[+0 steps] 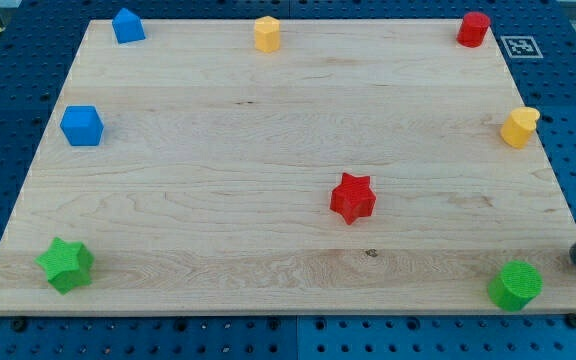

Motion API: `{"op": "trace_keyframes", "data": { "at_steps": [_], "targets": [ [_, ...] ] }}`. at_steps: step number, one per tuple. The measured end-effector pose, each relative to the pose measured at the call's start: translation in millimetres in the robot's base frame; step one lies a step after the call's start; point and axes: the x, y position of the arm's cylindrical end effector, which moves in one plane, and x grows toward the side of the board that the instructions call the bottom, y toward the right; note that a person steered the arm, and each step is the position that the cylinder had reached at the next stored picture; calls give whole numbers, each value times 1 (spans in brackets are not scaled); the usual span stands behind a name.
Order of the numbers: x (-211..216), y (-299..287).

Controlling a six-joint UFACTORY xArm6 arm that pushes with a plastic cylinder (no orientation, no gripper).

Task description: Move the green circle diagonal to red star

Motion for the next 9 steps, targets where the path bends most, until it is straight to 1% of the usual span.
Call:
{"op": "trace_keyframes", "data": {
  "at_steps": [1,2,3,4,6,7,8,9],
  "targets": [
    [12,-11],
    [12,-11],
    [25,11],
    [25,-4],
    [26,-69],
    [26,-76],
    [26,-107],
    [26,-122]
  ]
}}
